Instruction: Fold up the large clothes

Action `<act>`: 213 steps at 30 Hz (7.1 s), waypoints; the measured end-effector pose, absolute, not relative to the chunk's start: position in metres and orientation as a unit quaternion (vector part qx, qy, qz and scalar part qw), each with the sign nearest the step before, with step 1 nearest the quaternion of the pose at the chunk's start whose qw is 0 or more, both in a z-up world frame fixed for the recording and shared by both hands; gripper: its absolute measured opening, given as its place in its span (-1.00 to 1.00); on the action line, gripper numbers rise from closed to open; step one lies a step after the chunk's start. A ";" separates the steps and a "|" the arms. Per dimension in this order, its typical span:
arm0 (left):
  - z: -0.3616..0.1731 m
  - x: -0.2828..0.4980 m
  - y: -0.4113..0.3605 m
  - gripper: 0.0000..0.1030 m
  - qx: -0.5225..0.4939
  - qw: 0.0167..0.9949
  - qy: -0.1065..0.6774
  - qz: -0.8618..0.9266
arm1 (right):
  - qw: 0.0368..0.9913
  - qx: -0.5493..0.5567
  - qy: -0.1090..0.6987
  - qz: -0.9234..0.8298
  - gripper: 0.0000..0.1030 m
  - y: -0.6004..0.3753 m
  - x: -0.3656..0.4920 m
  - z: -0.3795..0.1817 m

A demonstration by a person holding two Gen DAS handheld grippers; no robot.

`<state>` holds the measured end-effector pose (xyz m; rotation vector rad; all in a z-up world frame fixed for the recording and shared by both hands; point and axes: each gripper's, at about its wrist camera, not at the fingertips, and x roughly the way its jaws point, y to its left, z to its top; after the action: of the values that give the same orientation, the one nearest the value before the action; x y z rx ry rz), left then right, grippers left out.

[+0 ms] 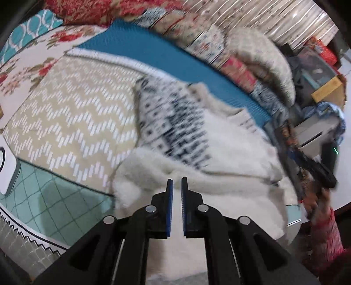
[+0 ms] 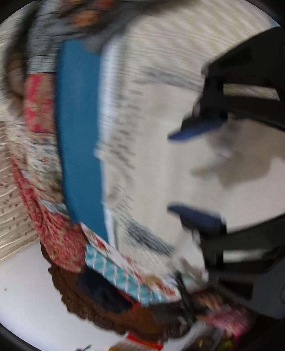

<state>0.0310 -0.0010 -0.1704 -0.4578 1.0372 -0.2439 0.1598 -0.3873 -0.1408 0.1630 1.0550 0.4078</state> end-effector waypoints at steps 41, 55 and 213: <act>-0.151 -0.032 -0.008 0.76 -0.253 0.809 0.512 -0.135 | 0.831 0.009 0.510 0.222 -0.75 -0.290 -0.062 -0.221; -0.028 -0.014 -0.029 0.73 -0.287 0.850 0.372 -0.239 | 0.832 0.044 0.503 0.231 -0.37 -0.290 -0.070 -0.223; -0.215 0.004 -0.067 0.15 -0.099 0.816 0.553 -0.136 | 0.793 0.226 0.553 0.121 -0.23 -0.396 -0.007 -0.227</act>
<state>0.0044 -0.0669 -0.2145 -0.2108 1.1785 -0.2900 -0.0070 -0.3961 -0.2268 0.4851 1.1886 0.2610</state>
